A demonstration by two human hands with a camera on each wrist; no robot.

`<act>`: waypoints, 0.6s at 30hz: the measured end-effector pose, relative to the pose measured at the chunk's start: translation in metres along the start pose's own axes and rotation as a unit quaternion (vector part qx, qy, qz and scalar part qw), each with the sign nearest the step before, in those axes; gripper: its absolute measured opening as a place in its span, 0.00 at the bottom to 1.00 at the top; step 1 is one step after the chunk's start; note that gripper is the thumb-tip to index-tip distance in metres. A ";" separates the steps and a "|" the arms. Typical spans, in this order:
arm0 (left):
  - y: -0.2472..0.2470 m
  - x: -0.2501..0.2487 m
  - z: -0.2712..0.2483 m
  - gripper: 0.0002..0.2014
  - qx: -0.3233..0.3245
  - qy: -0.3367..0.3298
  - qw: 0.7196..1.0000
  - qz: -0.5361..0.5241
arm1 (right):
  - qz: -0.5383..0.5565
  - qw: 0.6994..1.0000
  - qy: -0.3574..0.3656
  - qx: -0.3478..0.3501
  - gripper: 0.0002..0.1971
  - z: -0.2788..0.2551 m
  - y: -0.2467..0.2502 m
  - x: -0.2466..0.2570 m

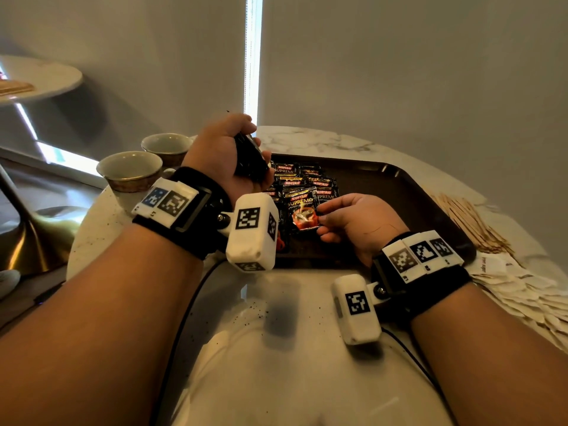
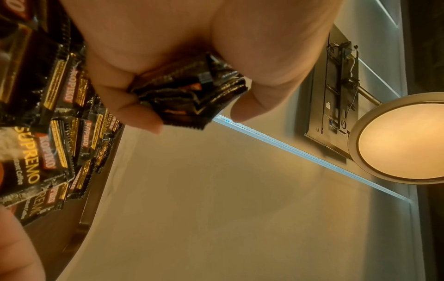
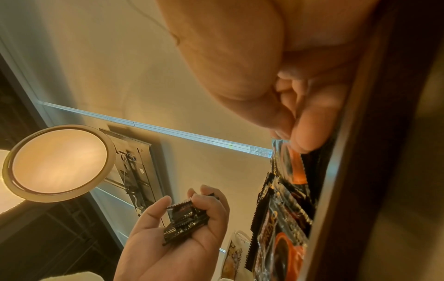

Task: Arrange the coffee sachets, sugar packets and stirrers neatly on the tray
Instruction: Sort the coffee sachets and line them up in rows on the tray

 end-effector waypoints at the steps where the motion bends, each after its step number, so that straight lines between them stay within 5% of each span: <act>1: 0.000 0.000 -0.001 0.05 0.000 -0.002 1.000 0.000 | 0.001 1.000 -0.001 0.001 0.09 -0.001 0.000 0.001; 18: 0.000 -0.002 -0.002 0.13 0.006 -0.007 1.000 -0.017 | -0.116 0.993 0.011 0.014 0.07 -0.007 -0.005 0.005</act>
Point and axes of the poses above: each hand's wrist, its own z-axis towards the middle knuckle, its own y-axis out of the back of the hand, x = y × z, the point moved 1 cm from there along z, towards the middle knuckle, and after that the axes turned 4 degrees about z, right-handed, at the moved point
